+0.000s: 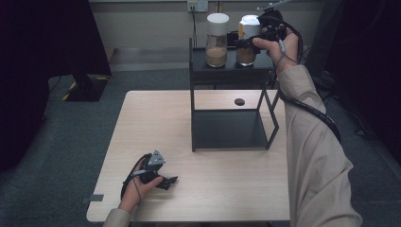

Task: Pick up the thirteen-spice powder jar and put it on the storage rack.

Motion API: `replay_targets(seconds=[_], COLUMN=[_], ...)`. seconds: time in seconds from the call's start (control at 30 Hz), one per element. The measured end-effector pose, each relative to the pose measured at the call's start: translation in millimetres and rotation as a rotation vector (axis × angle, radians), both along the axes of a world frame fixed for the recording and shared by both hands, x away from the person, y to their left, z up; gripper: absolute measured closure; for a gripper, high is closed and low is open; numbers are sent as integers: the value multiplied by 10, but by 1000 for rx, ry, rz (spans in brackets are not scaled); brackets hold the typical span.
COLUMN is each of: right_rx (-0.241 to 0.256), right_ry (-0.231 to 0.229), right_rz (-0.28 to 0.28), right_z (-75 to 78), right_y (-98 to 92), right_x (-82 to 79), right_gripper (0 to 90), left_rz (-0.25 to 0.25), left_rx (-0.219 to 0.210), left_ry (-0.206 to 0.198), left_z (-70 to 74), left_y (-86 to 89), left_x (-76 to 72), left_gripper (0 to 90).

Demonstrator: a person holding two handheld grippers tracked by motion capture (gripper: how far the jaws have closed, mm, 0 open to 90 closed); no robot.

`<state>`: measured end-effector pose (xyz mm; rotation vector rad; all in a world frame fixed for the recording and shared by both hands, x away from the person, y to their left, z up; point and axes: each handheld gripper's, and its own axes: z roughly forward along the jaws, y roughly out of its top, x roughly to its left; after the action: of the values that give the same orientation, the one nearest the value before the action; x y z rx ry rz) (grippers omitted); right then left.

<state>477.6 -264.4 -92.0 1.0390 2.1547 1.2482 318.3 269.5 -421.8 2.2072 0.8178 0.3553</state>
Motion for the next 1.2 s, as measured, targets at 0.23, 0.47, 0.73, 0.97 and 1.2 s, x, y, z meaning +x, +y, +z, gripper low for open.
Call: replay_targets(seconds=[0.23,0.47,0.73,0.97,1.2], right_rx=[2,-26,-28,-12,14], right_ry=[-9,-5,-13,-18,-10], right_rz=[-42,-59,-54,-52,-46], right_z=[36,62,56,13,-59], right_y=[38,46,9,-26,-92], right_x=[-73,-172,-320,-426,-508], right_gripper=[137,79,56,9,9], left_rz=[0,1,0,0,0], left_rx=[0,-1,0,0,0], left_ry=[0,1,0,0,1], left_z=[0,-1,0,0,0], left_y=[0,0,0,0,0], left_x=[0,0,0,0,0], left_gripper=[0,0,0,0,0])
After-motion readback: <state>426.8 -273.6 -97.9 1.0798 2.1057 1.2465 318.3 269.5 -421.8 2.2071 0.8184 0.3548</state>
